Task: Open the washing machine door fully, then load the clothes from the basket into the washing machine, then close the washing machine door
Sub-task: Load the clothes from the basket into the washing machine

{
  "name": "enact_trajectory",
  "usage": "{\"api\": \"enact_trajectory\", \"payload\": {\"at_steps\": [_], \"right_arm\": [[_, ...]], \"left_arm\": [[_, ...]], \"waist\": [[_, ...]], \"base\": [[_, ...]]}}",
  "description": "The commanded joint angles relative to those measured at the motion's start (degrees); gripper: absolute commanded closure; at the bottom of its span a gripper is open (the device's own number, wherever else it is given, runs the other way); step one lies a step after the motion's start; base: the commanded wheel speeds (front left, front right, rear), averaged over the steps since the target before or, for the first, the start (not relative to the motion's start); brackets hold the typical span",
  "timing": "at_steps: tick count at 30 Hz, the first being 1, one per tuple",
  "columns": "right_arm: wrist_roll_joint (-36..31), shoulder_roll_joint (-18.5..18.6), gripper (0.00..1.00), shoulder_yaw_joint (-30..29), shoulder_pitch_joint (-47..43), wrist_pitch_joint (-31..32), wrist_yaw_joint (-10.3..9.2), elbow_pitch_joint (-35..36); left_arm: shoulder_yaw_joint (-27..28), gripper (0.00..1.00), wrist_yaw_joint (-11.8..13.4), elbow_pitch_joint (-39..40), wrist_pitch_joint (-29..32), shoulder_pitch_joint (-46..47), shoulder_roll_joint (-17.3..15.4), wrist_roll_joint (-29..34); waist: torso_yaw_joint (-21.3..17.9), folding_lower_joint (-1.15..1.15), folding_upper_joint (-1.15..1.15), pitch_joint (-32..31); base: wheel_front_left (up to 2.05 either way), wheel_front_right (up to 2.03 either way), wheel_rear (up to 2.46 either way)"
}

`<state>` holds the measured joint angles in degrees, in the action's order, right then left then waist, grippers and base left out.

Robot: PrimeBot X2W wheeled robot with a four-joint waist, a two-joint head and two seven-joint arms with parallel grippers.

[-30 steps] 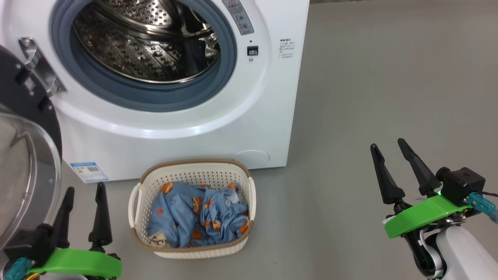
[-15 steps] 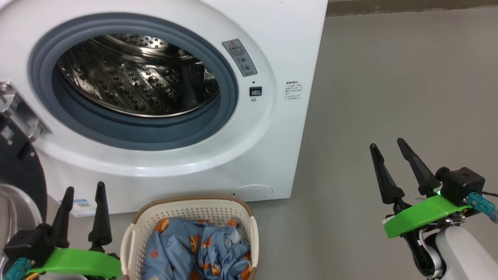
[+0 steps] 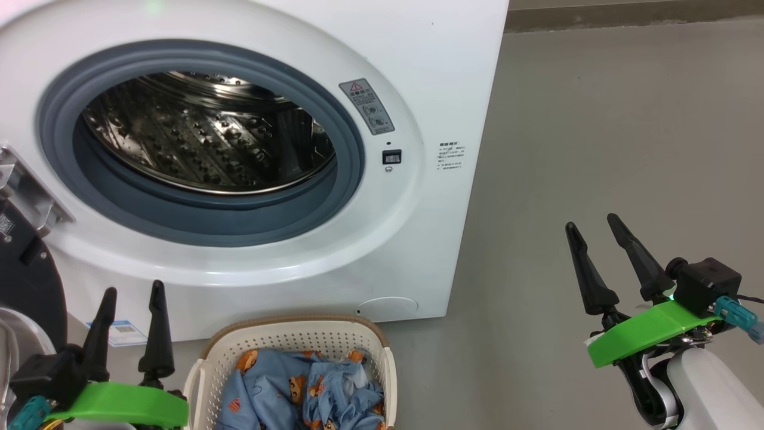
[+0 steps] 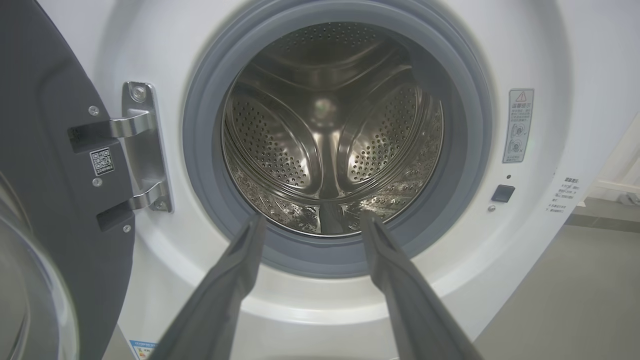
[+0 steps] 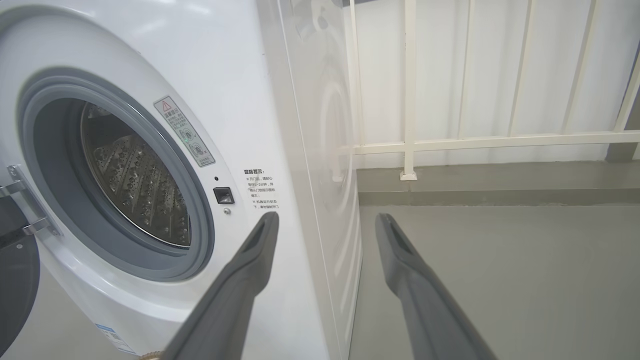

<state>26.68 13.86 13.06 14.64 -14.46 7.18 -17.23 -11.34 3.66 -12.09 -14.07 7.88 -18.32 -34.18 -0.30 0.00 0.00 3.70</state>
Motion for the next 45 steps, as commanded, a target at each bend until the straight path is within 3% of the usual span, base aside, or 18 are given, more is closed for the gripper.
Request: {"api": "enact_trajectory", "payload": {"at_steps": [1, 45], "right_arm": [[-0.5, 0.7, 0.00, 1.1, 0.7, -0.5, 0.31, 1.2], [0.4, 0.6, 0.00, 0.7, 0.8, -0.5, 0.31, 0.7]], "left_arm": [[1.9, 0.00, 0.2, 0.8, -0.5, 2.0, -1.6, -0.3], [0.2, 0.00, 0.2, -0.3, -0.5, 2.7, -1.4, -1.3]], "waist": [[0.0, 0.00, 0.00, 0.0], [-0.5, 0.00, 0.00, 1.4]], "base": [[0.00, 0.00, 0.00], [0.00, 0.00, 0.00]]}}
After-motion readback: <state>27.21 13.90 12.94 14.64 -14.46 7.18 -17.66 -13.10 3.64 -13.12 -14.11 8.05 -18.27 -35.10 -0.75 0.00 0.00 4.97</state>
